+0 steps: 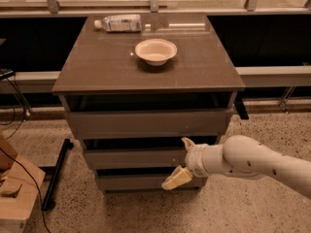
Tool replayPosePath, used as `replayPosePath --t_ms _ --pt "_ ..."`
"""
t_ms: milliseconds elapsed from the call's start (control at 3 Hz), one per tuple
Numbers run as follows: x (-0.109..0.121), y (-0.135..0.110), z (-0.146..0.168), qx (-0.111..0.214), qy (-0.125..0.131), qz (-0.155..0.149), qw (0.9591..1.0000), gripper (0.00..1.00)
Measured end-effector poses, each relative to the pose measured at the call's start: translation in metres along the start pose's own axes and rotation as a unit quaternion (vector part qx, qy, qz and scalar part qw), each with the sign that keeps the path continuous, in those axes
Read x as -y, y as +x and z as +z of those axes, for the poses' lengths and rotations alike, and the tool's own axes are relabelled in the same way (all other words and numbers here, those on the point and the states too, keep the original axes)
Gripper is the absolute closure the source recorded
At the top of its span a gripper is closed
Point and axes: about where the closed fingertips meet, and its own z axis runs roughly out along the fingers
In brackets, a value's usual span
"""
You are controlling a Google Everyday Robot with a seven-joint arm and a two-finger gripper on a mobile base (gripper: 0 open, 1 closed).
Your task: Open middle drawer
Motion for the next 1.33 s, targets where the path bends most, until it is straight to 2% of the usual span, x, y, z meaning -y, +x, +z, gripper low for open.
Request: replayPosePath --t_ms 333,667,1333 --pt "0.035 0.010 0.019 0.022 0.021 0.004 0.9995 0.00" --pt "0.059 0.031 0.039 0.022 0.026 0.026 0.9991 0.00" --pt "0.091 0.080 0.070 0.014 0.033 0.085 0.9957 0.00"
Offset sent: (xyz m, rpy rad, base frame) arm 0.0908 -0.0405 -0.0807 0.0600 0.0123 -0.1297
